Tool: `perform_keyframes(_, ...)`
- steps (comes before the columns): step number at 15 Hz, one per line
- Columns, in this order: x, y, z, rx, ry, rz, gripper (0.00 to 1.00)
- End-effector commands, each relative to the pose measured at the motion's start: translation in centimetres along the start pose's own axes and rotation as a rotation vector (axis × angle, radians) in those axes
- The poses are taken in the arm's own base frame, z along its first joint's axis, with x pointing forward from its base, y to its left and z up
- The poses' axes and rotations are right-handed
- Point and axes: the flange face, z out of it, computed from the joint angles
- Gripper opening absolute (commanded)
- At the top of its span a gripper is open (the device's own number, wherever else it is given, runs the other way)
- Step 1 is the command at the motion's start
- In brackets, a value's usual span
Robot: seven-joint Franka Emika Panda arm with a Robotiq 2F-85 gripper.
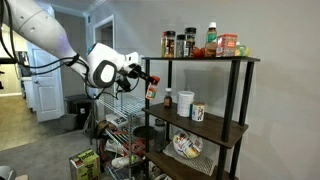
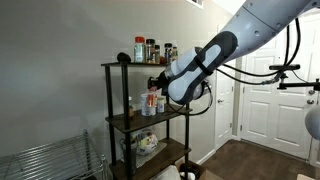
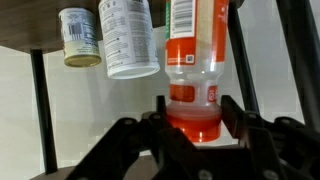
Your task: Move the spice bottle on the far left and place it on the second shelf from the top
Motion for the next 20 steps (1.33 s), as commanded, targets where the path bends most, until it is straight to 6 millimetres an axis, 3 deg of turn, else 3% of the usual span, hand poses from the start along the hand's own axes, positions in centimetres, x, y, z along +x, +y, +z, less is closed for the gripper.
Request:
perform_keyframes(1,0.0,0.0,0.0,0.000,0.000,0.000,0.56)
perform_keyframes(10,0.0,0.0,0.0,0.000,0.000,-0.001,0.56)
perform_keyframes(11,0.0,0.0,0.0,0.000,0.000,-0.001,0.31)
perform_keyframes(14,-0.5,-0.7,0.4,0.006,-0.006,0.003,0.31)
perform_keyframes(20,1.0,-4.2,0.6,0.029,0.059,0.051,0.31)
